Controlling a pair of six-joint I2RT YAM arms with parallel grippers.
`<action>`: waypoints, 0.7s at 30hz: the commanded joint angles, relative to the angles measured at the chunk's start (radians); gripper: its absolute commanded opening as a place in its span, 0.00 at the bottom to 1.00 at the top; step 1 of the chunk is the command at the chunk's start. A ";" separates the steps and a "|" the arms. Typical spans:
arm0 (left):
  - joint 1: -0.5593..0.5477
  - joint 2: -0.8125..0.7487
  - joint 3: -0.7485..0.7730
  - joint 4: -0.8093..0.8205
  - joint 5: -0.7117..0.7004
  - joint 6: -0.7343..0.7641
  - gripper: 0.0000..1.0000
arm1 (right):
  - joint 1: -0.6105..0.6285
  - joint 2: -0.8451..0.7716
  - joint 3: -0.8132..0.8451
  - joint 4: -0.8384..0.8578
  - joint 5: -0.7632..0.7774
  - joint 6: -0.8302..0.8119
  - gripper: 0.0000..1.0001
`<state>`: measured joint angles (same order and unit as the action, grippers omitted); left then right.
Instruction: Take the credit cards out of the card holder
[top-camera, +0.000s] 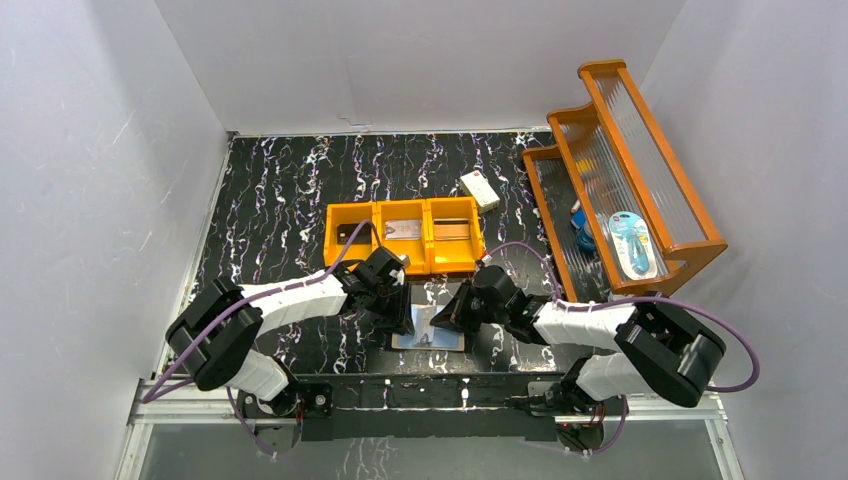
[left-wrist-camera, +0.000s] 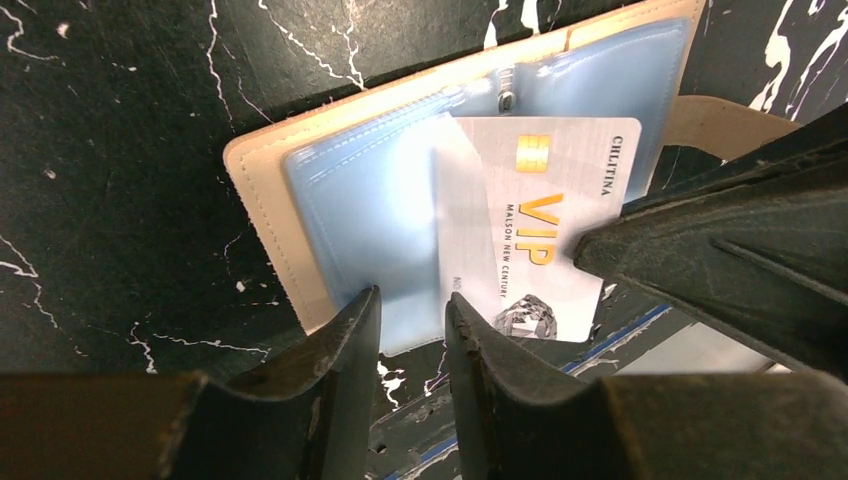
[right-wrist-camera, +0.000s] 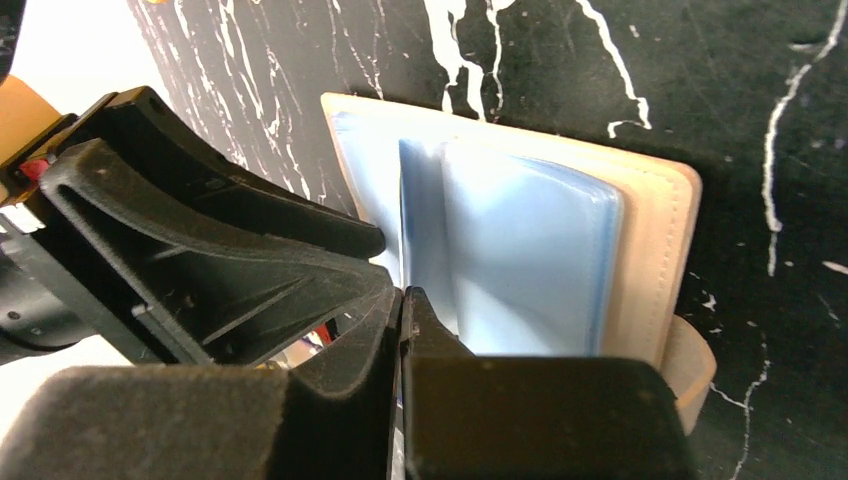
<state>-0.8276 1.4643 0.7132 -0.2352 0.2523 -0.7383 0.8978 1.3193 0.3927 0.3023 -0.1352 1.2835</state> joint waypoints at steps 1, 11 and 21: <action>-0.006 0.025 -0.010 -0.062 0.036 0.063 0.27 | 0.000 0.004 -0.015 0.109 -0.049 0.033 0.12; -0.005 0.063 0.004 -0.072 0.063 0.086 0.19 | 0.000 0.095 -0.032 0.270 -0.112 0.102 0.24; -0.005 0.057 0.003 -0.088 0.027 0.074 0.19 | 0.000 0.010 0.002 0.043 -0.016 0.041 0.29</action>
<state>-0.8268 1.4990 0.7277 -0.2443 0.3092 -0.6735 0.8978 1.3849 0.3622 0.4362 -0.1993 1.3643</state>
